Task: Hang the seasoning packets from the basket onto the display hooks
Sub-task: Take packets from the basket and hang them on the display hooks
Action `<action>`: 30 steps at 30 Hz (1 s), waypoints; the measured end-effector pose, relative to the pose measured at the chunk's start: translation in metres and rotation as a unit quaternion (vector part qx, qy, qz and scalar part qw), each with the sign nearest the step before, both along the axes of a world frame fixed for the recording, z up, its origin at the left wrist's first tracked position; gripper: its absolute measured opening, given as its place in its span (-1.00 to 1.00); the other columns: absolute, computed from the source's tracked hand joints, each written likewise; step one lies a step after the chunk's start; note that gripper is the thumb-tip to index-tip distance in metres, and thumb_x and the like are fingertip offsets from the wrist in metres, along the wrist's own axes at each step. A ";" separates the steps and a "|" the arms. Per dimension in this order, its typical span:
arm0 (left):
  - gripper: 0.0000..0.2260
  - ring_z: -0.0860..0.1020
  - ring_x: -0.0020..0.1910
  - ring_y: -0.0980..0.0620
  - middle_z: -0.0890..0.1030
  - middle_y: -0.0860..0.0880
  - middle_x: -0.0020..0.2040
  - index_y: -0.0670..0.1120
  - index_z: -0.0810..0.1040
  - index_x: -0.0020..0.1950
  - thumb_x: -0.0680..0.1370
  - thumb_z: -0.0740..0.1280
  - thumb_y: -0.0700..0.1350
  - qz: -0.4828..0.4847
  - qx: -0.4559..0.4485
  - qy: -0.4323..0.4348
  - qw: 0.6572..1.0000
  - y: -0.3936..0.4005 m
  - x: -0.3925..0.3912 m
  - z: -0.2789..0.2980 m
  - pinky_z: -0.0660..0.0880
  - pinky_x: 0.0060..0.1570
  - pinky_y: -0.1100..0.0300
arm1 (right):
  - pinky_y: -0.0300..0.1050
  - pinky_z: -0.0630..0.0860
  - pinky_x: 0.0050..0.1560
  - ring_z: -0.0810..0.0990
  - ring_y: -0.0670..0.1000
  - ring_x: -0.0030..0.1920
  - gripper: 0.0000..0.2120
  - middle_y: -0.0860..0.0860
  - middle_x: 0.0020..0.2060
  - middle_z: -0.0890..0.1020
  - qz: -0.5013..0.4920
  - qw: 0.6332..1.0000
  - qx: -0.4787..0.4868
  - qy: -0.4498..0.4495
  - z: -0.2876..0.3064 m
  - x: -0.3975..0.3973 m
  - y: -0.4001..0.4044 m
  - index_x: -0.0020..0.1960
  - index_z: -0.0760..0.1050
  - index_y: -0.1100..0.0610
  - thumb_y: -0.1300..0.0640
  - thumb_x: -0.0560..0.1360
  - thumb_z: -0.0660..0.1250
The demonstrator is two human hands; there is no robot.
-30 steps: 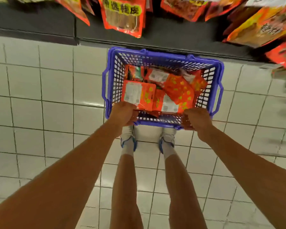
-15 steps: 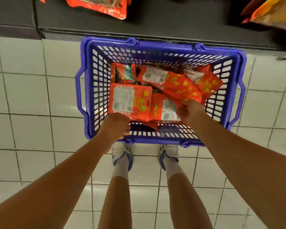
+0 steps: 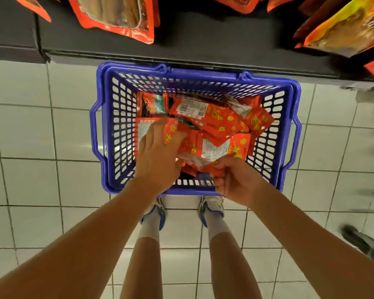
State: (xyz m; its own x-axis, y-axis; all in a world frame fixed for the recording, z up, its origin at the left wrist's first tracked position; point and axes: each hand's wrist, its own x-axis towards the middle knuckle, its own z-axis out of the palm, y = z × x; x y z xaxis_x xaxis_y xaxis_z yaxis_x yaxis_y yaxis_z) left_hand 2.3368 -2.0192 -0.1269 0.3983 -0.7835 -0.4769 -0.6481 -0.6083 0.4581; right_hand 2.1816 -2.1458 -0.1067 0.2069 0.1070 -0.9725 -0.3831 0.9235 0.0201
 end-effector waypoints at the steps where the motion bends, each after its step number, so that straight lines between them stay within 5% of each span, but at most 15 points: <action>1: -0.51 0.18 0.56 -0.25 0.24 -0.17 0.55 0.04 0.51 0.35 0.44 0.52 -0.07 -0.034 0.007 0.000 0.999 -0.002 0.002 -0.001 0.30 0.41 -0.29 | -0.30 0.20 -0.52 0.29 -0.06 -0.47 -0.79 0.00 -0.53 0.42 0.026 1.000 -0.003 0.004 -0.001 -0.001 -0.005 -0.26 0.46 0.14 0.35 0.48 0.19; 4: -0.79 0.44 0.41 -0.13 0.52 -0.06 0.37 -0.01 0.58 0.22 0.59 0.37 -0.08 -0.077 0.043 0.046 0.995 -0.005 0.002 -0.007 0.35 0.38 -0.12 | -0.25 0.37 -0.55 0.47 0.06 -0.42 -0.88 0.05 -0.48 0.52 0.044 0.999 -0.005 -0.023 0.001 0.003 -0.022 -0.12 0.52 0.17 0.27 0.56 0.25; 6: -0.85 0.62 -0.05 -0.16 0.61 -0.09 -0.04 -0.11 0.55 0.17 0.65 0.26 -0.09 0.023 0.033 0.087 0.995 -0.004 0.003 -0.008 0.49 -0.08 0.04 | -0.18 0.49 -0.49 0.56 0.07 -0.45 -0.86 0.08 -0.41 0.59 0.043 0.998 -0.049 -0.016 -0.001 0.006 -0.039 -0.11 0.59 0.15 0.09 0.56 0.37; 8: -0.81 0.59 -0.22 -0.16 0.55 -0.09 -0.19 -0.19 0.50 0.17 0.68 0.21 -0.10 0.114 0.046 0.112 0.986 -0.002 0.004 -0.011 0.39 -0.30 0.12 | -0.15 0.54 -0.44 0.59 0.05 -0.48 -0.84 0.09 -0.37 0.62 0.046 0.980 -0.175 0.078 -0.013 0.005 -0.059 -0.13 0.62 0.14 0.05 0.53 0.41; 11: -0.82 0.59 -0.14 -0.16 0.60 -0.12 -0.10 -0.19 0.50 0.21 0.67 0.21 -0.15 0.167 0.068 0.160 0.971 0.001 0.007 -0.015 0.43 -0.24 0.10 | -0.10 0.59 -0.44 0.61 0.06 -0.49 -0.92 0.14 -0.25 0.66 0.087 0.898 -0.361 0.237 -0.041 -0.002 -0.086 -0.07 0.60 0.13 0.15 0.48 0.36; 13: -0.83 0.60 -0.16 -0.17 0.58 -0.08 -0.16 -0.16 0.51 0.20 0.67 0.20 -0.18 0.202 0.077 0.185 0.959 0.003 0.009 -0.017 0.41 -0.24 0.12 | -0.16 0.60 -0.45 0.63 0.05 -0.42 -0.71 0.06 -0.15 0.65 0.166 0.837 -0.435 0.286 -0.059 -0.006 -0.096 0.18 0.53 0.13 0.11 0.48 0.38; 17: -0.71 0.49 -0.40 0.15 0.56 0.06 -0.24 -0.04 0.47 0.36 0.67 0.17 -0.23 0.254 0.069 0.209 0.942 0.008 0.013 -0.017 0.35 -0.47 0.37 | -0.02 0.47 -0.14 0.61 0.22 0.01 -0.47 0.17 0.11 0.59 0.281 0.747 -0.494 0.344 -0.074 -0.002 -0.104 0.42 0.29 0.18 0.10 0.52 0.37; 19: -0.70 0.46 -0.45 0.21 0.55 0.06 -0.26 -0.03 0.46 0.37 0.67 0.17 -0.23 0.267 0.067 0.223 0.935 0.010 0.014 -0.015 0.31 -0.50 0.39 | 0.00 0.43 -0.15 0.60 0.23 -0.01 -0.43 0.19 0.07 0.60 0.268 0.722 -0.523 0.366 -0.074 0.003 -0.104 0.46 0.22 0.20 0.11 0.53 0.35; 21: -0.70 0.49 -0.38 0.14 0.59 0.02 -0.21 -0.03 0.47 0.37 0.67 0.16 -0.22 0.265 0.068 0.230 0.934 0.011 0.014 -0.011 0.35 -0.43 0.30 | -0.10 0.43 -0.25 0.55 0.12 -0.21 -0.47 0.07 -0.10 0.56 0.262 0.721 -0.539 0.347 -0.074 0.003 -0.102 0.45 0.24 0.15 0.10 0.55 0.33; 24: -0.71 0.54 -0.31 0.07 0.63 0.00 -0.13 0.00 0.49 0.34 0.67 0.16 -0.22 0.276 0.059 0.238 0.929 0.012 0.014 -0.006 0.41 -0.44 0.31 | -0.22 0.32 -0.41 0.50 0.04 -0.35 -0.77 0.05 -0.18 0.59 0.385 0.704 -0.517 0.298 -0.068 -0.006 -0.101 0.18 0.53 0.13 0.07 0.57 0.32; 27: -0.74 0.61 -0.17 0.03 0.66 -0.02 0.01 0.00 0.50 0.31 0.67 0.16 -0.21 0.306 0.052 0.249 0.917 0.012 0.013 0.001 0.59 -0.25 0.17 | -0.16 0.37 -0.24 0.56 0.24 -0.13 -0.77 0.18 0.00 0.55 0.532 0.588 -0.575 0.199 -0.057 -0.015 -0.089 0.18 0.59 0.16 0.09 0.61 0.28; 30: -0.77 0.61 -0.14 0.01 0.65 -0.05 0.05 -0.01 0.49 0.28 0.68 0.16 -0.21 0.323 0.032 0.246 0.913 0.013 0.014 0.009 0.59 -0.17 0.04 | -0.10 0.41 -0.14 0.60 0.32 -0.02 -0.79 0.29 0.17 0.53 0.541 0.504 -0.673 0.009 -0.034 -0.019 -0.067 0.15 0.57 0.25 0.17 0.59 0.30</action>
State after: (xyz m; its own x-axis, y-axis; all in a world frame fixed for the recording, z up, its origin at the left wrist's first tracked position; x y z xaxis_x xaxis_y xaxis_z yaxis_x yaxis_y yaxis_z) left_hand 2.3507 -2.0059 -0.1180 0.4925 -0.4249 -0.7596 0.1312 -0.8265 0.5474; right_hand 2.1627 -2.2131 -0.1406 0.7252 -0.6119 -0.3156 -0.6885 -0.6440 -0.3334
